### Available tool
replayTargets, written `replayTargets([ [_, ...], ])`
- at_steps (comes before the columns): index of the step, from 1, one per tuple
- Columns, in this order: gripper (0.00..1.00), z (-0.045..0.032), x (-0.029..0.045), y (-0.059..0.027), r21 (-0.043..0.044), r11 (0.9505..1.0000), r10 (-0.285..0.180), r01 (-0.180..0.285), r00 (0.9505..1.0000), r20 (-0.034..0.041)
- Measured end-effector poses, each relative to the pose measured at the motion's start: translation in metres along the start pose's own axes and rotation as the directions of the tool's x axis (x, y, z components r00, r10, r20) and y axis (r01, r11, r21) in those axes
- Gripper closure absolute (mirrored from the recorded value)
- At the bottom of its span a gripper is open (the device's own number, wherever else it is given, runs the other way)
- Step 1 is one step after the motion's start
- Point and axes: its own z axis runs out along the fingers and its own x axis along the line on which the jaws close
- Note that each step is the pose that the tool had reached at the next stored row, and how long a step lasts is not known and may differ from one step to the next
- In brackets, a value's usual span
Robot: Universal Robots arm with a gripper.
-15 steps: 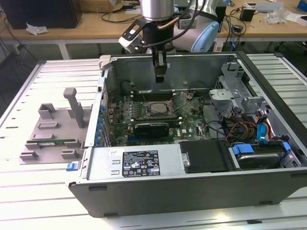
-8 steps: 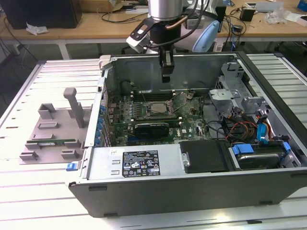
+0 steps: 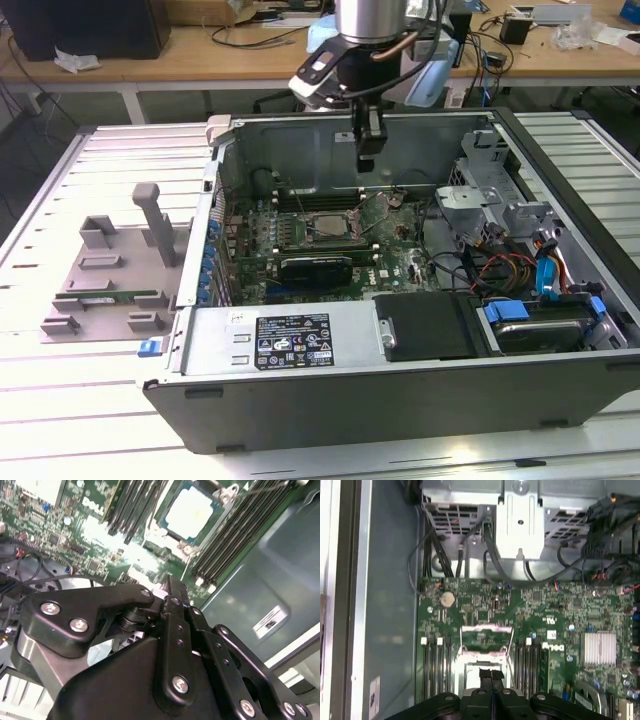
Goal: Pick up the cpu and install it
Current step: 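Close the cpu cover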
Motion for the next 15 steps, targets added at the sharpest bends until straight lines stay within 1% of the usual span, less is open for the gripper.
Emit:
replayTargets([
  [2, 0.89, 0.0006, -0.0002, 0.0082, 0.0013, 1.0000, 0.000, 0.000, 1.0000, 0.0000],
  [4, 0.89, 0.0017, -0.0006, 0.0196, 0.0032, 1.0000, 0.000, 0.000, 1.0000, -0.0002],
  [6, 0.89, 0.0031, -0.0008, 0.0284, 0.0045, 1.0000, 0.000, 0.000, 1.0000, -0.0003],
  [8, 0.89, 0.0044, -0.0010, 0.0331, 0.0051, 1.0000, 0.000, 0.000, 1.0000, -0.0004],
  [9, 0.89, 0.0067, -0.0013, 0.0364, 0.0059, 1.0000, 0.000, 0.000, 1.0000, -0.0002],
  [10, 0.89, 0.0107, -0.0016, 0.0384, 0.0069, 1.0000, 0.001, -0.001, 1.0000, -0.0002],
  [15, 0.89, 0.0215, -0.0029, 0.0408, 0.0106, 0.9999, 0.007, -0.007, 1.0000, 0.0001],
])
